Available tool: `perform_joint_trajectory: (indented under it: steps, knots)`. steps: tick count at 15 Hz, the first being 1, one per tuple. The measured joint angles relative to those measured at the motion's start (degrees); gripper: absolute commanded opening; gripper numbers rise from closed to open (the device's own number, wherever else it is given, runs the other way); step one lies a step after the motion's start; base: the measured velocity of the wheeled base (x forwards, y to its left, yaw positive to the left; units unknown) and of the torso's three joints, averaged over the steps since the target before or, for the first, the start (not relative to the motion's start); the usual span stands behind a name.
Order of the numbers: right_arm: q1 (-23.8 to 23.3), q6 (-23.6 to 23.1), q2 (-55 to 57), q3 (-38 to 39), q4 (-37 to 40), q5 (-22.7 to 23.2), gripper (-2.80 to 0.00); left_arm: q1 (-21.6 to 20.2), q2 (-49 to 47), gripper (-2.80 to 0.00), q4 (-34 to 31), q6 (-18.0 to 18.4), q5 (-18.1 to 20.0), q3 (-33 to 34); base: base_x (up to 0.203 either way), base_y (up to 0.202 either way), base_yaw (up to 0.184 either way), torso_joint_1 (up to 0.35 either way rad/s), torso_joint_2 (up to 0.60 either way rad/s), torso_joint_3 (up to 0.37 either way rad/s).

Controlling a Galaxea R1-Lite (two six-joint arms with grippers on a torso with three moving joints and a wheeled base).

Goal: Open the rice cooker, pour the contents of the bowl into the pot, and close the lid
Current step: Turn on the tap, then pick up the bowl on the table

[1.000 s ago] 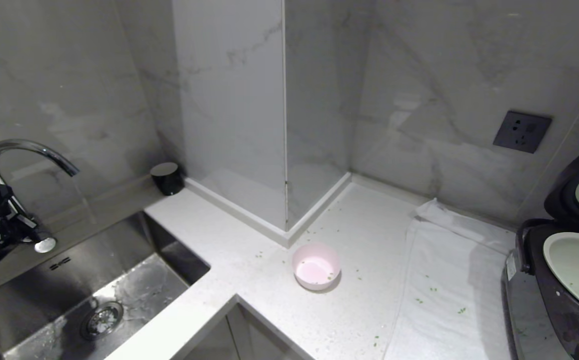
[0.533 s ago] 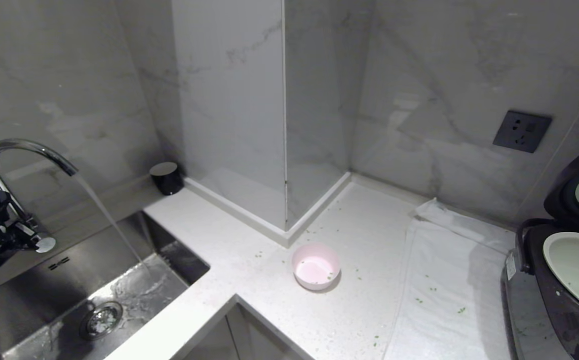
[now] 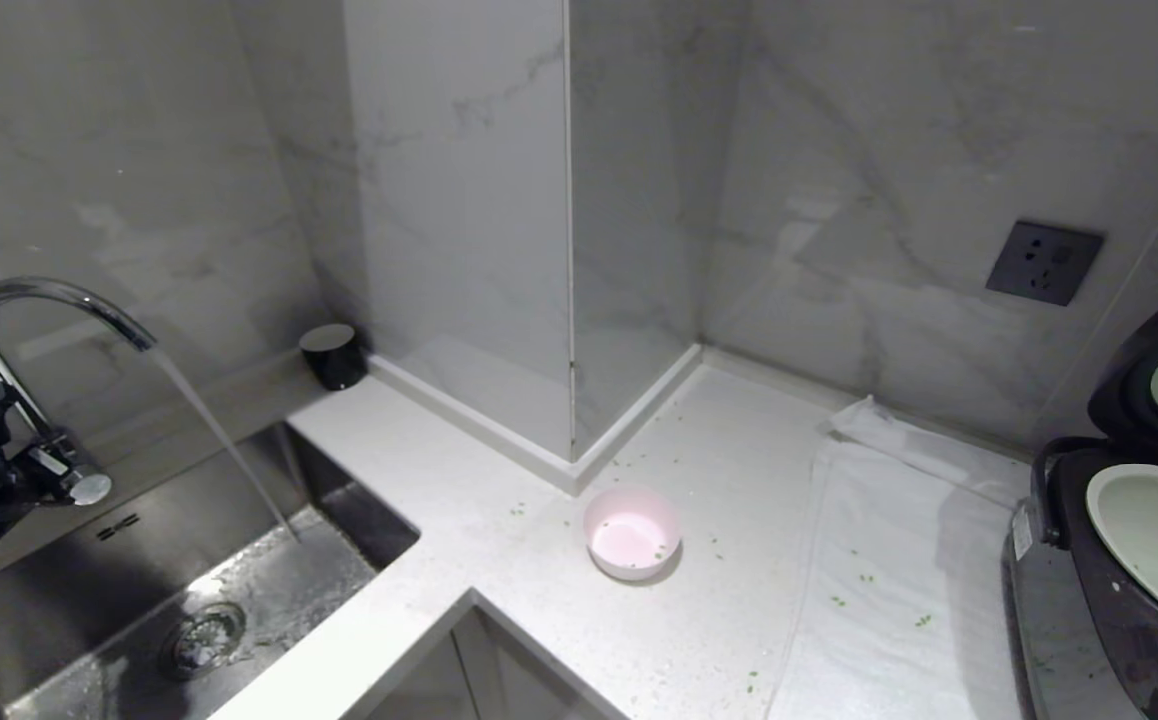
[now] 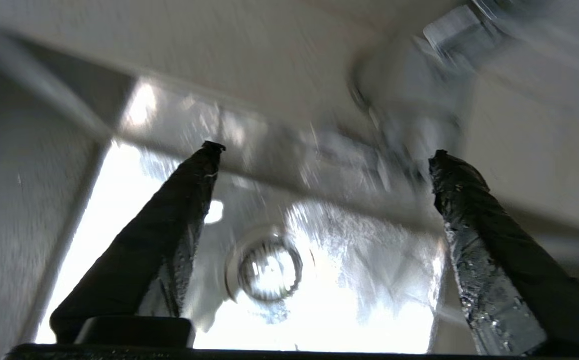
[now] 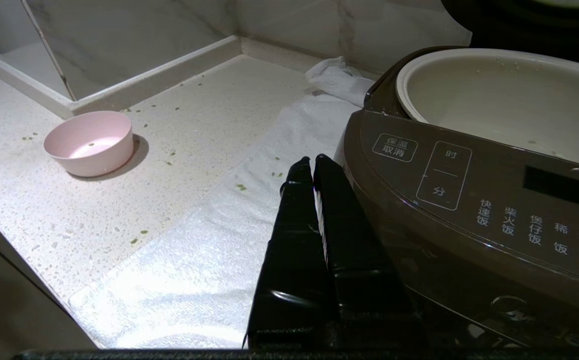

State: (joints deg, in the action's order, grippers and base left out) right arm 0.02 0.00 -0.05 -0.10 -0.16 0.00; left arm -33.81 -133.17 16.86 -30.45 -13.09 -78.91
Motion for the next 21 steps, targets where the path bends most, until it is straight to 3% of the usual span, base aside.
perform_joint_trajectory:
  steps: [5,9,14,21]
  knots:
    - [0.0,0.0,0.0,0.0,0.0,0.0,-2.8,4.2,12.2,0.0,0.1,-1.1,4.1,12.9,0.0,0.0,0.0,0.0,0.0,0.0]
    - [0.0,0.0,0.0,0.0,0.0,0.0,-2.8,11.3,21.4,0.0,-0.3,-1.2,6.9,21.7,0.0,0.0,0.0,0.0,0.0,0.0]
    - [0.0,0.0,0.0,0.0,0.0,0.0,-2.8,24.9,27.4,0.0,-0.6,-1.0,9.2,27.6,0.0,0.0,0.0,0.0,0.0,0.0]
    - [0.0,0.0,0.0,0.0,0.0,0.0,-2.8,46.0,28.3,0.0,-4.8,-0.9,8.8,23.4,0.0,0.0,0.0,0.0,0.0,0.0]
